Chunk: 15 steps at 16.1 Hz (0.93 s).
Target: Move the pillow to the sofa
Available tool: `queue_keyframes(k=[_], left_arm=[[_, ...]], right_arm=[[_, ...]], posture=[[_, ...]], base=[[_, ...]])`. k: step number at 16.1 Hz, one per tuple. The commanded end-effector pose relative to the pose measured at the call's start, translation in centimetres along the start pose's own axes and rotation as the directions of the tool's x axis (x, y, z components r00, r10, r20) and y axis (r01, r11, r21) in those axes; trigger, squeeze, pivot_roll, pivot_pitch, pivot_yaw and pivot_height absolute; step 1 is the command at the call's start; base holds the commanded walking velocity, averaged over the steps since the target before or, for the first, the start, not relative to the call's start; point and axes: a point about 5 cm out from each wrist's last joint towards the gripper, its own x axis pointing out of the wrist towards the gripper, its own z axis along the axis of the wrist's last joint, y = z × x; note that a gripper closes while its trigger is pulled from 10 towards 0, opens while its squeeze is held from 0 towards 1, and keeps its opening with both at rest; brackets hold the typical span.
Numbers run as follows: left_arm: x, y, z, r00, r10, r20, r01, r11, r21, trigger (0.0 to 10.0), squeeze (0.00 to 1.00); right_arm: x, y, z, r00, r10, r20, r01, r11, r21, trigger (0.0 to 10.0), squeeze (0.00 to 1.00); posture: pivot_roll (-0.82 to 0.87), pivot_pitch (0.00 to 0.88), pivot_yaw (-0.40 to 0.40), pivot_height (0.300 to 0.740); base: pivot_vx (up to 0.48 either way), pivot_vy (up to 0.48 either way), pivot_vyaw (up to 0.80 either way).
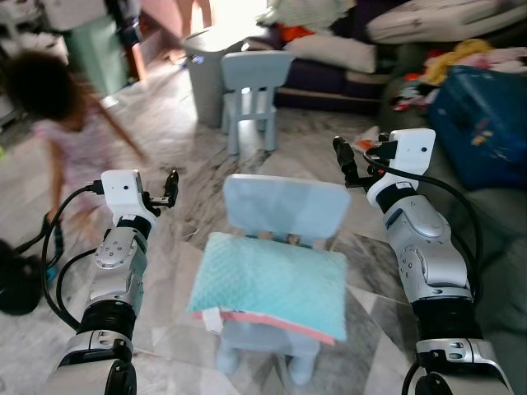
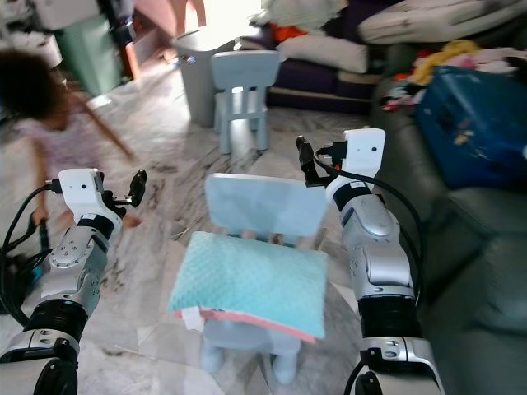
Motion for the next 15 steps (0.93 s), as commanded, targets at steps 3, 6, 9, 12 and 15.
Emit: queue_keyframes(k=[3,6,9,12,15], left_arm=[[-0.04,-0.13,0.02,1.0,-0.013,0.0,0.013,1.0,-0.007,10.0,0.0],[-0.04,-0.28,0.09,1.0,-0.016,0.009,0.016,1.0,0.002,10.0,0.0],[-0.04,-0.34,0.09,1.0,-0.008,0.012,0.008,1.0,-0.012,10.0,0.0],[-0.09,-0.42,0.07,1.0,-0.01,0.014,0.011,1.0,-0.012,10.0,0.0],[-0.11,-0.43,0.05,1.0,-0.008,0.013,0.009,1.0,-0.014,10.0,0.0]], right_arm=[[0.07,0.23,0.71,1.0,0.005,0.028,-0.005,1.0,-0.009,10.0,0.0],[0.05,0.25,0.71,1.0,0.005,0.028,-0.004,1.0,-0.009,10.0,0.0],[0.02,0.2,0.69,1.0,0.003,0.027,-0.003,1.0,-0.009,10.0,0.0],[0.08,0.18,0.74,1.0,0.004,0.027,-0.004,1.0,-0.008,10.0,0.0],[0.07,0.2,0.76,1.0,0.006,0.027,-0.006,1.0,-0.009,10.0,0.0]], posture=[[-0.18,0.0,-0.011,0.74],[-0.18,0.0,-0.01,0.74],[-0.17,0.0,-0.012,0.74],[-0.17,0.0,-0.014,0.74],[-0.17,0.0,-0.015,0.74]], base=[[0.391,0.0,0.0],[0.25,0.0,0.0],[0.0,0.0,0.0],[0.0,0.0,0.0],[0.0,0.0,0.0]])
